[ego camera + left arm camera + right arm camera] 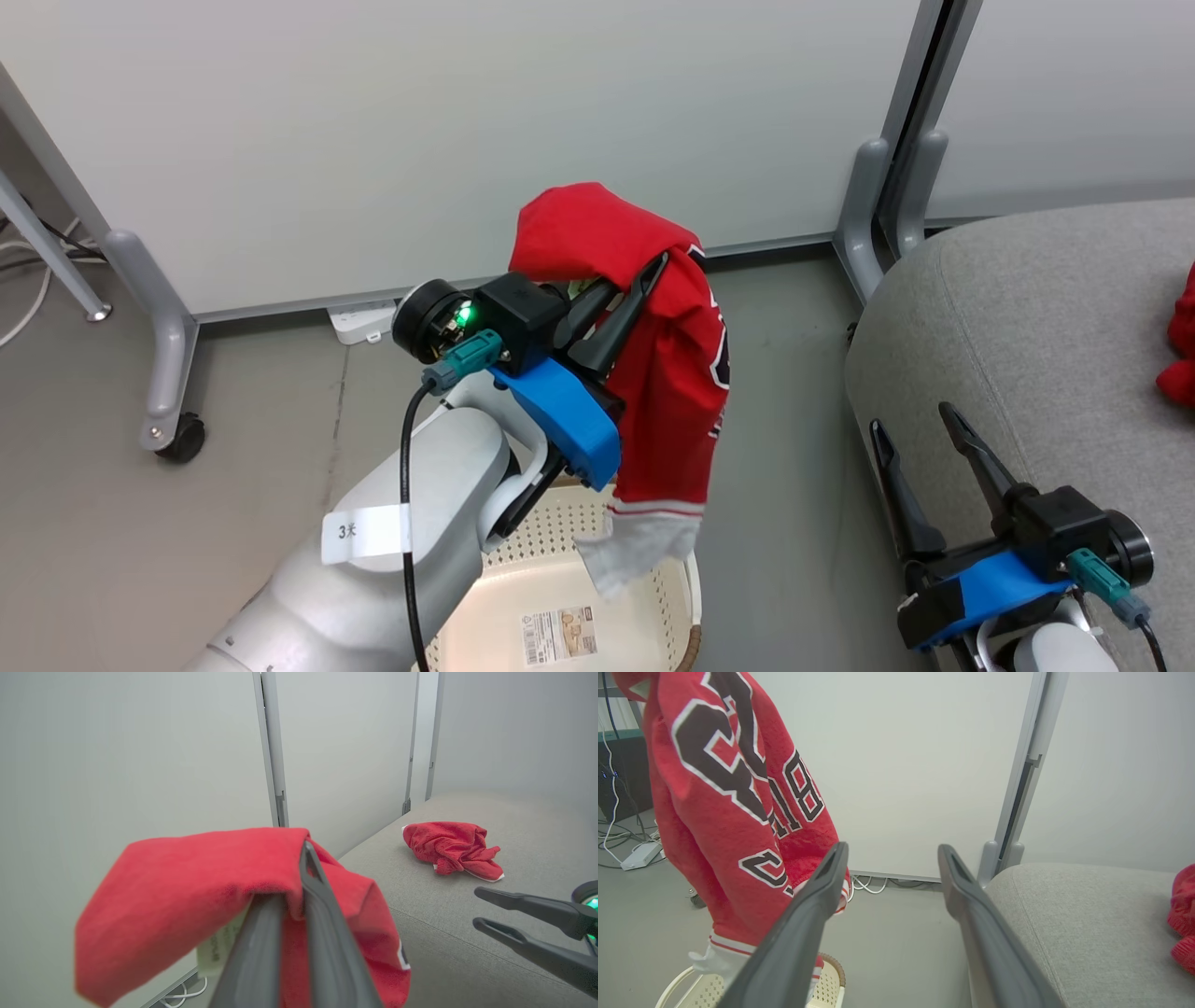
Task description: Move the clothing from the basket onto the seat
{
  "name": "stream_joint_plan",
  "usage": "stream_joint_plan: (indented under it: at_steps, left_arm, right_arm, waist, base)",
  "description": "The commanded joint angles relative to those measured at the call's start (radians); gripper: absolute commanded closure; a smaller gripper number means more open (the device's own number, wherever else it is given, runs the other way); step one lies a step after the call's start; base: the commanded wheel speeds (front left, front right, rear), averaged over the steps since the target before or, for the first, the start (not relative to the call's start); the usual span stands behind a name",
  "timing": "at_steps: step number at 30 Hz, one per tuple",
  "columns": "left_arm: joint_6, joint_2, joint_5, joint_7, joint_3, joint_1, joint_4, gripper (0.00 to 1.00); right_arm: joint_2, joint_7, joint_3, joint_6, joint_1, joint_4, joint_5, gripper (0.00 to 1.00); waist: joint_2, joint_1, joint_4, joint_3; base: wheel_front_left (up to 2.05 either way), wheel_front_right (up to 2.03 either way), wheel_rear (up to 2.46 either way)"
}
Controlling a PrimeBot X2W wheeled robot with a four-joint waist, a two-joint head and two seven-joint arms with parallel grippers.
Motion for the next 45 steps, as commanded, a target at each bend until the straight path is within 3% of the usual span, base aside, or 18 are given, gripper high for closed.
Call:
stream_joint_plan:
  at_steps: [1,15,31,45]
  left_arm:
    - [-0.001,-0.001,0.000,-0.005,-0.006,-0.008,0.001,1.00]
    - [-0.001,0.004,-0.007,-0.005,-0.027,-0.001,0.014,1.00]
    - [-0.001,-0.005,0.021,-0.005,-0.018,-0.027,0.022,1.00]
    - [-0.001,-0.029,0.033,-0.005,-0.042,-0.052,0.011,1.00]
  right_arm:
    - [0.004,-0.003,-0.003,0.000,0.020,0.000,0.000,0.00]
    - [-0.004,-0.003,0.023,0.000,0.019,-0.026,-0.004,0.00]
    - [-0.029,-0.003,0.241,0.000,-0.177,-0.045,0.010,0.00]
    - [0.020,-0.003,0.359,0.000,-0.390,0.203,0.013,0.00]
  waist:
    - [-0.0001,0.0002,0.003,-0.015]
    - [-0.0001,0.0002,0.002,-0.025]
    - [-0.0001,0.0002,0.001,0.019]
    - [-0.0001,0.0002,0.028,0.064]
  base:
    - [0.00,0.00,0.00]
    - [0.00,0.00,0.00]
    - [0.00,0.00,0.00]
    - [0.00,0.00,0.00]
